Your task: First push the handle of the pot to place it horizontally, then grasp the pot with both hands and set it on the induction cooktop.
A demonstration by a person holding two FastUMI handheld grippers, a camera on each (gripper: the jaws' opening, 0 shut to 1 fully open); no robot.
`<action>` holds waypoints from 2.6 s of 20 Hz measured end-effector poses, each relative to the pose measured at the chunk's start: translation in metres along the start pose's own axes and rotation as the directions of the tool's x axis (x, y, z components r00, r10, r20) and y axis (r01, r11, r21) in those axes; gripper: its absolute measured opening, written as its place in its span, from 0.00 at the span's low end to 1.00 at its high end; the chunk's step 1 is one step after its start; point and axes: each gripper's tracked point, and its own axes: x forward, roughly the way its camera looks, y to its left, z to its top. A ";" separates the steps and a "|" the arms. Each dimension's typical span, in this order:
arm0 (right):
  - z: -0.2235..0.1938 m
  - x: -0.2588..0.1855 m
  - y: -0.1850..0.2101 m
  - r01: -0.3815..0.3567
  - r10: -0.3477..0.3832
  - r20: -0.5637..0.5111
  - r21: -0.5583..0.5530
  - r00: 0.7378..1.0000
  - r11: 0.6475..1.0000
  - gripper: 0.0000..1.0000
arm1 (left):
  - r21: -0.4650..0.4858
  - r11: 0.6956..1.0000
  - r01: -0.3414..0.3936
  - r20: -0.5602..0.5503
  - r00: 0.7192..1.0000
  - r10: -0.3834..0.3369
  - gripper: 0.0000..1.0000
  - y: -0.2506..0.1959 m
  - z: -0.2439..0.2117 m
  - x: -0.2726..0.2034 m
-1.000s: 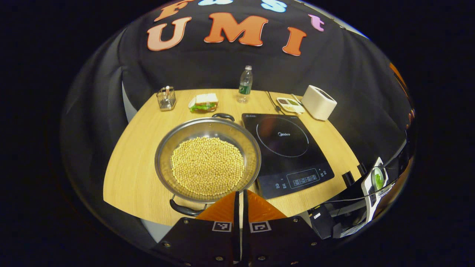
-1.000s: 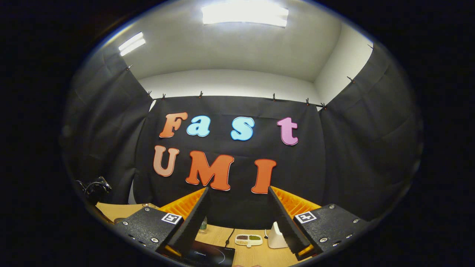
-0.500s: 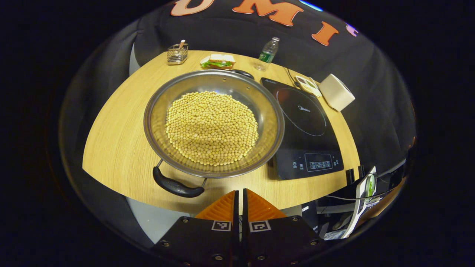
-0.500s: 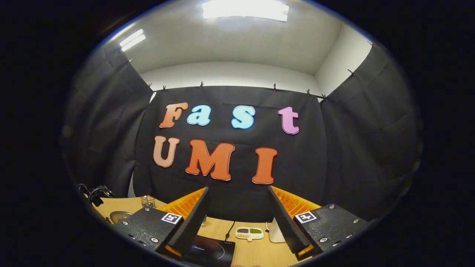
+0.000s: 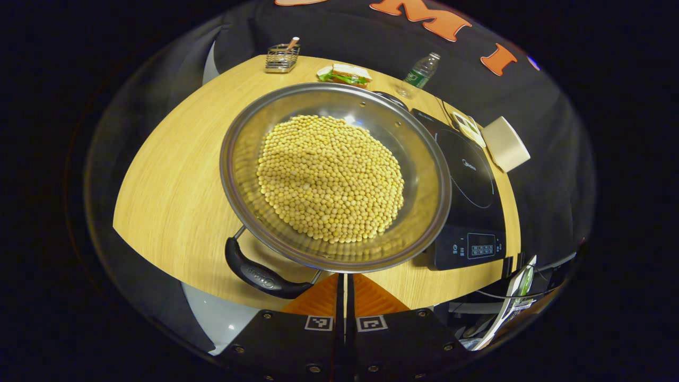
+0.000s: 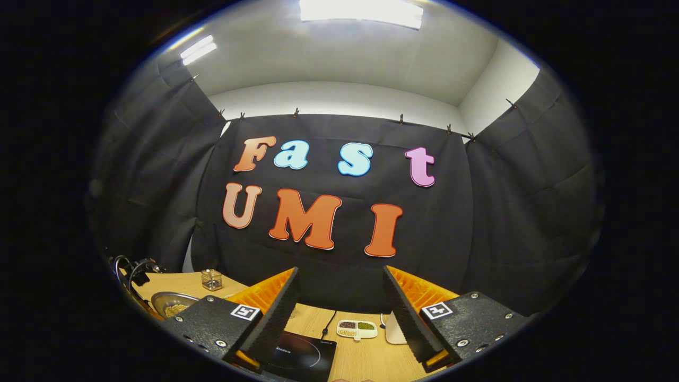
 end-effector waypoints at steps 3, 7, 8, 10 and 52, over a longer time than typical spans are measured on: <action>-0.004 0.002 0.005 -0.008 0.008 -0.003 -0.016 1.000 1.000 0.95 | -0.019 1.000 -0.014 0.000 1.000 0.014 0.01 0.012 0.008 -0.001; -0.012 0.008 0.014 -0.025 0.025 -0.017 -0.004 1.000 1.000 0.95 | -0.004 0.998 -0.059 0.009 0.998 0.059 0.01 0.030 0.014 -0.002; -0.015 0.010 0.016 -0.029 0.029 -0.022 0.002 0.999 1.000 0.95 | 0.001 0.997 -0.074 0.009 0.997 0.074 0.01 0.035 0.015 -0.001; -0.020 0.009 0.022 -0.039 0.040 -0.031 0.019 0.999 0.999 0.95 | 0.012 0.994 -0.107 0.017 0.994 0.106 0.01 0.047 0.019 -0.003; -0.204 0.006 0.264 -0.305 0.417 -0.493 0.294 0.764 0.906 0.96 | 0.191 0.825 -0.532 0.546 0.756 0.361 0.02 0.204 0.171 -0.034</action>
